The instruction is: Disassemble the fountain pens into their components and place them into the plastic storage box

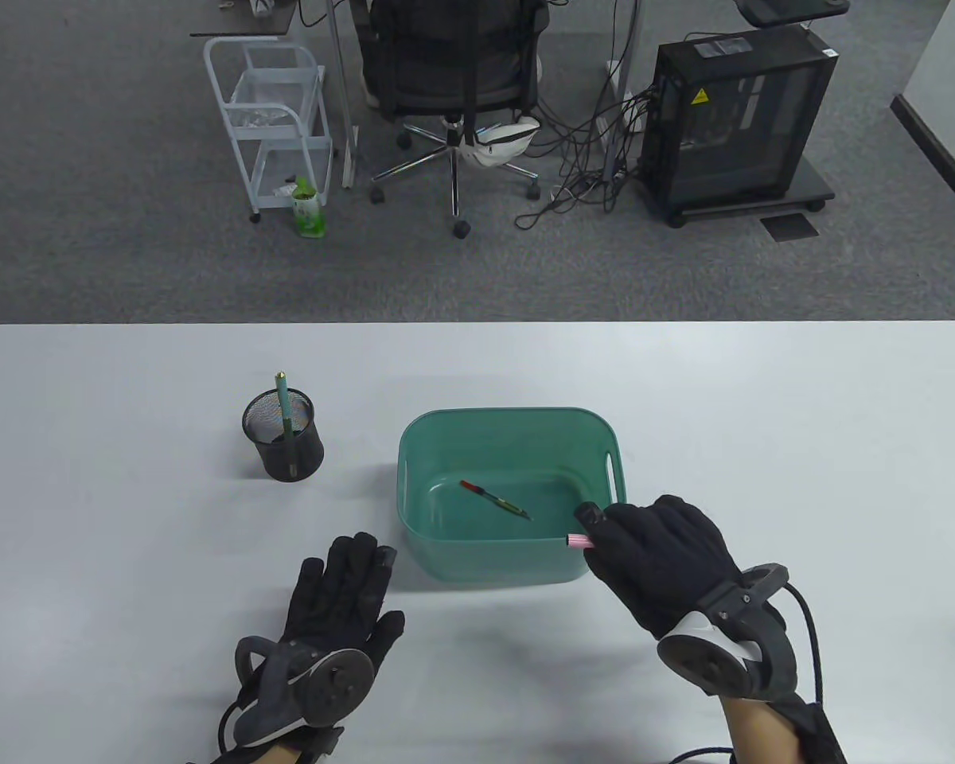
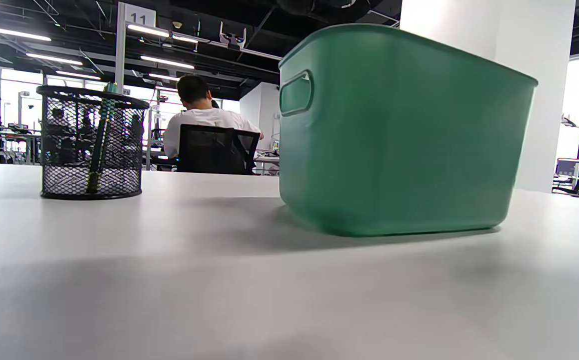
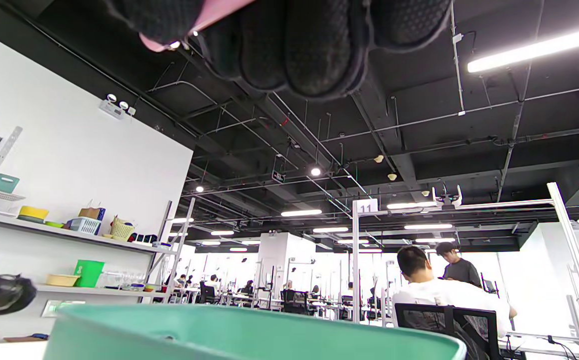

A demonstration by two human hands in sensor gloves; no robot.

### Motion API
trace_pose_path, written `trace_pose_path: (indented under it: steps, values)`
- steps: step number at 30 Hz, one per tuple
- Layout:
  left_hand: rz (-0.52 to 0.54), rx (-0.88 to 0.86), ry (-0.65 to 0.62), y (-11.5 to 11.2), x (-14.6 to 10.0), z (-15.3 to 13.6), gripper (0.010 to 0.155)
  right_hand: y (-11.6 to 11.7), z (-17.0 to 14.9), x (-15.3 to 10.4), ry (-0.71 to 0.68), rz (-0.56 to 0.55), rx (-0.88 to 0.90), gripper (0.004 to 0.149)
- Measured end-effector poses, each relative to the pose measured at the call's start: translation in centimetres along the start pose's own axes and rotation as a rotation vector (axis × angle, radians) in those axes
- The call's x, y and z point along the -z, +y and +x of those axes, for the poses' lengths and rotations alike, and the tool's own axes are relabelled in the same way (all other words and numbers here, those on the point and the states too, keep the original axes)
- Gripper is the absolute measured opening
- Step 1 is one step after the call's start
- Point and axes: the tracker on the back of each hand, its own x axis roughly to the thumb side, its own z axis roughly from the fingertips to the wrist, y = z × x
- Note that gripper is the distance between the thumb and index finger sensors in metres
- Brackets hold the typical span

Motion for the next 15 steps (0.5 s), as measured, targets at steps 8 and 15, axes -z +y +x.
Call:
trace_pose_path:
  steps: [8, 15]
  values:
    - [-0.02, 0.003, -0.008, -0.1, 0.0, 0.1, 0.071, 0.9, -0.1, 0.0, 0.001, 0.038, -0.01, 0.046]
    - [-0.028, -0.002, -0.011, -0.1, 0.0, 0.1, 0.071, 1.5, -0.1, -0.1, 0.001, 0.064, -0.006, 0.046]
